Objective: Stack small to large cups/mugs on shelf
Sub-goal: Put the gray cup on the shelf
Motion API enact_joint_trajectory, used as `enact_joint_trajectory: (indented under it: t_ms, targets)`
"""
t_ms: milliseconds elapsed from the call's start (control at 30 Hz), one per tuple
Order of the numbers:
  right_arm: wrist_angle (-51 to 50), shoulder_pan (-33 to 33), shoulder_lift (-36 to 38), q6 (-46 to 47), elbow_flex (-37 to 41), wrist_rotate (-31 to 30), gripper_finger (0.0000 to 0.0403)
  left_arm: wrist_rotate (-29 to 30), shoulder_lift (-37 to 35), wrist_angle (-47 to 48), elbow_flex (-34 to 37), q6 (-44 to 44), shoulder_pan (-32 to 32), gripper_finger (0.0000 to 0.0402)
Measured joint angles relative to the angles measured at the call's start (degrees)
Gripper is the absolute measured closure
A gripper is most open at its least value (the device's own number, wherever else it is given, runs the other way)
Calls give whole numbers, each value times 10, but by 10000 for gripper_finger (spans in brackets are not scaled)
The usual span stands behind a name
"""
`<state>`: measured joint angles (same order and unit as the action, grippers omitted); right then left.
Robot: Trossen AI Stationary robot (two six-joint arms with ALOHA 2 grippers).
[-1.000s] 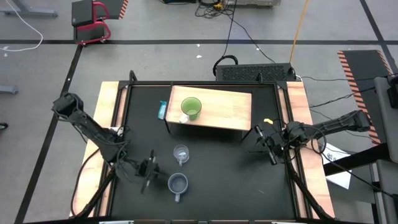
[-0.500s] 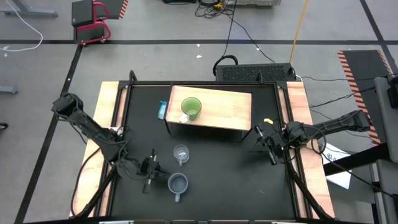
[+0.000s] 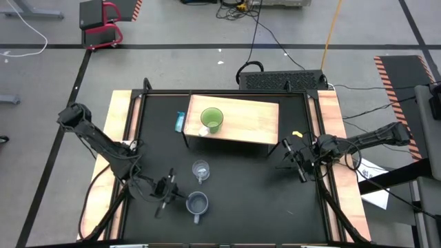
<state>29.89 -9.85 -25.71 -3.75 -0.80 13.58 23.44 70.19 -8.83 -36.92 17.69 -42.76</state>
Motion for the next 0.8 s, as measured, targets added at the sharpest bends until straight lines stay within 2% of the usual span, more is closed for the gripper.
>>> enact_joint_trajectory:
  t_ms: [200, 433, 800]
  targets:
    - [0, 0, 0, -1, 0, 0, 403, -20, 7, 54, -33, 14, -1, 396]
    - [0, 0, -1, -1, 0, 0, 403, -26, 68, 142, -79, 21, -1, 396]
    - [-1, 0, -3, 0, 0, 0, 403, -26, 94, 170, -105, 30, -1, 395]
